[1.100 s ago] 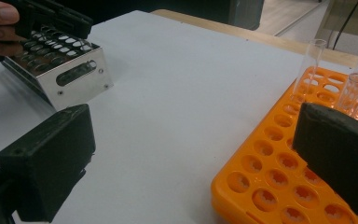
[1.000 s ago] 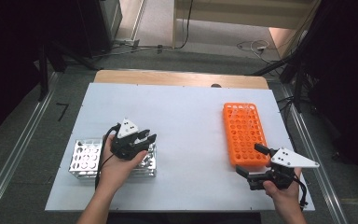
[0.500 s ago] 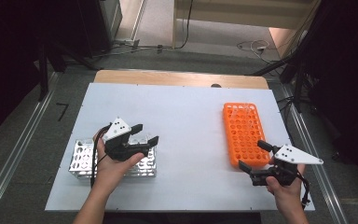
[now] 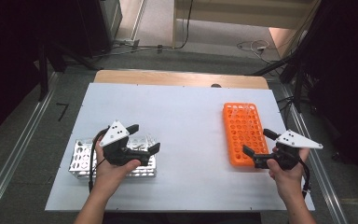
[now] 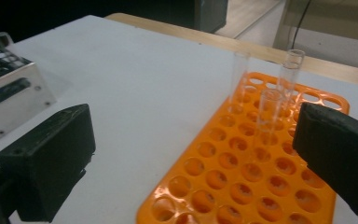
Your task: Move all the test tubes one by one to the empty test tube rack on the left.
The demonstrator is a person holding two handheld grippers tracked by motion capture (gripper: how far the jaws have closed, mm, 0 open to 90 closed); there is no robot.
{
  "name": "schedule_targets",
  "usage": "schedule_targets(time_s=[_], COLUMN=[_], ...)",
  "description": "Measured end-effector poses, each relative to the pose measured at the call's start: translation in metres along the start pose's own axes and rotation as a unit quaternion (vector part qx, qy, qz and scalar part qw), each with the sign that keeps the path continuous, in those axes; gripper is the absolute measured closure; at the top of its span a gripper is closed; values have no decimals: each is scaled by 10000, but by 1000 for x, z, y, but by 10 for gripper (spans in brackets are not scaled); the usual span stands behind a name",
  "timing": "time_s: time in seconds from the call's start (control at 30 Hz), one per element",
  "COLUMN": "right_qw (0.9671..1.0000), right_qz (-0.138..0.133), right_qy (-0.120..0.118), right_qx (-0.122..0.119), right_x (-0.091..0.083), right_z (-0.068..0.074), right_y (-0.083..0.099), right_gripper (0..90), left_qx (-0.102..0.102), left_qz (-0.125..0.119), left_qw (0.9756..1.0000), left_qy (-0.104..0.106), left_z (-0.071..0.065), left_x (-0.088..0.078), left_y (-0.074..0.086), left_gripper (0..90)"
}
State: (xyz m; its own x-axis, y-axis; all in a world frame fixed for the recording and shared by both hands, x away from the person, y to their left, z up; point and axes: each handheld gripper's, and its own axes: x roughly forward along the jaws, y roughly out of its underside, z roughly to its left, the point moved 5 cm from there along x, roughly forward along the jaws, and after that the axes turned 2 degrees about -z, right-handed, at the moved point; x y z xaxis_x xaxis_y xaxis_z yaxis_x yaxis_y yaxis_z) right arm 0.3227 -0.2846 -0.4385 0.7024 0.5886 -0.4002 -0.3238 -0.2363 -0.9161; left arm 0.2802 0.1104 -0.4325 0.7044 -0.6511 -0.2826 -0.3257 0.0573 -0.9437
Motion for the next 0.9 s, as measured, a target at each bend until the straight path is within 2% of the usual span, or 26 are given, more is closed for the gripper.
schedule_targets(time_s=[0.1,0.23,0.33,0.4,0.5,0.63,0.77,0.9], right_qw=[9999,9993,9984,9979,9965,9936,9924,9912], right_qz=[56,82,155,221,292,365,667,831], right_qy=[53,239,251,253,265,289,478,592], right_qx=[83,278,474,557,744,1033,922,841], right_x=[8,18,26,31,38,44,51,54], right_z=[-12,-30,-42,-47,-52,-56,-53,-52], right_y=[0,4,12,16,20,20,23,25], right_gripper=[10,50,145,166,234,369,455,526], left_qx=[48,2,7,4,20,22,29,34], left_qz=[-11,-67,-69,-91,-94,-83,-89,-82], left_qw=[10000,9999,10000,10000,9999,10000,10000,10000], left_qy=[83,78,54,31,34,36,31,33], left_z=[-3,-3,-3,-3,-4,-4,-5,-5], left_x=[-1,-1,-1,-2,-2,-1,-1,-1], left_y=[0,-1,-2,-2,-3,-2,-3,-3], left_gripper=[0,0,0,0,1,1,1,2])
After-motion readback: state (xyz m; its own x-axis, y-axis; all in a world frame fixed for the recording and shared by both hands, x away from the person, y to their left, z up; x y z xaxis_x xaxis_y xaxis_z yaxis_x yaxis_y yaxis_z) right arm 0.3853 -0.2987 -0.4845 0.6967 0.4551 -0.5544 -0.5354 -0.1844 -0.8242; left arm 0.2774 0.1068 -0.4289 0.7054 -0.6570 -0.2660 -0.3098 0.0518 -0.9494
